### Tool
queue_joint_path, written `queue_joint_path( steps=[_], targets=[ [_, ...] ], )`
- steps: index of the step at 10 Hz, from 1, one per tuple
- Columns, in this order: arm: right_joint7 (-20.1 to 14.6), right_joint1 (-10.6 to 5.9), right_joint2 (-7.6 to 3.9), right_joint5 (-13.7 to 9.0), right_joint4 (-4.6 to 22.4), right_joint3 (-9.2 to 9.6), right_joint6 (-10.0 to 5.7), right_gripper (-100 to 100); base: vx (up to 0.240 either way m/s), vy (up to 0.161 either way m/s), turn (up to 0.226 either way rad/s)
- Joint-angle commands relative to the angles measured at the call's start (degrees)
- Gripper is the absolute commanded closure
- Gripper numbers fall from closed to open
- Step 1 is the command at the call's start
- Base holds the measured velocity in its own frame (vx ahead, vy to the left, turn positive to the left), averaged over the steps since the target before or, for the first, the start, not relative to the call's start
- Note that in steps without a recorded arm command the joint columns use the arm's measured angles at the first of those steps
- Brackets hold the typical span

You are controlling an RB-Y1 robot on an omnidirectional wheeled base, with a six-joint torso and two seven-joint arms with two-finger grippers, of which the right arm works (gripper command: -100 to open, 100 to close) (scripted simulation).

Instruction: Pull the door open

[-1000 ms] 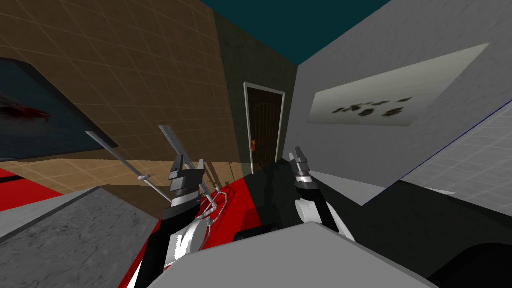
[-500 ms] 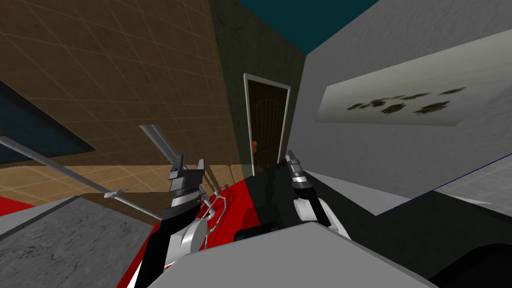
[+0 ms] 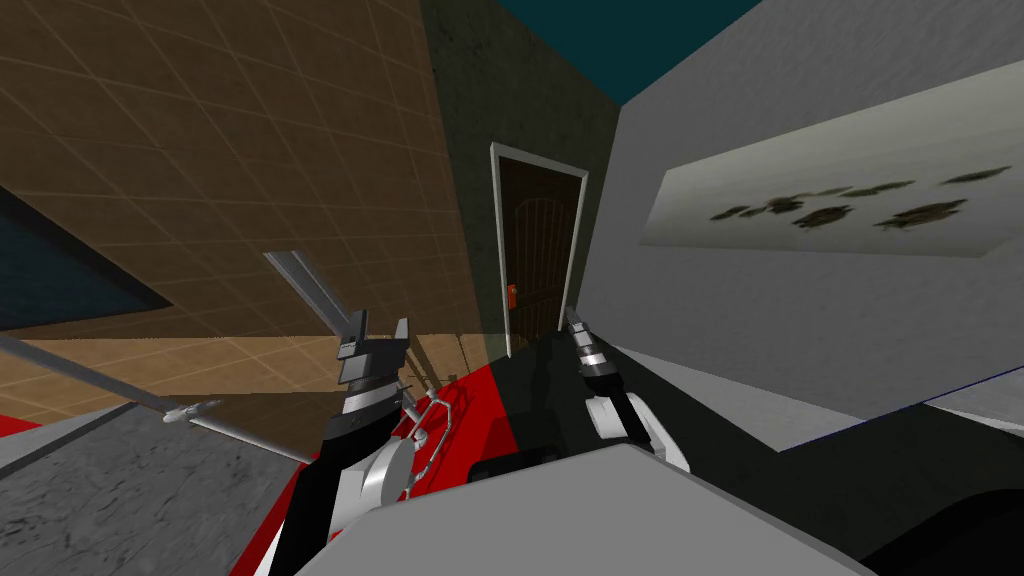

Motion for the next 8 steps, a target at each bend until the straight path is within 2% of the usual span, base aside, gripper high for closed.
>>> queue_joint_path(
  steps=[1,3,8],
  targets=[
    [1.93,-1.01,-0.75,1.47,2.42,-0.01,-0.14,-100,0.145,-0.004,0.045],
    [4.09,-2.16,-1.62,3.15,5.24,-0.05,-0.31,-100,0.147,0.0,0.034],
    [7.86,-4.16,-3.02,6.09,10.15,-0.12,-0.59,-100,0.112,0.001,0.026]
  ],
)
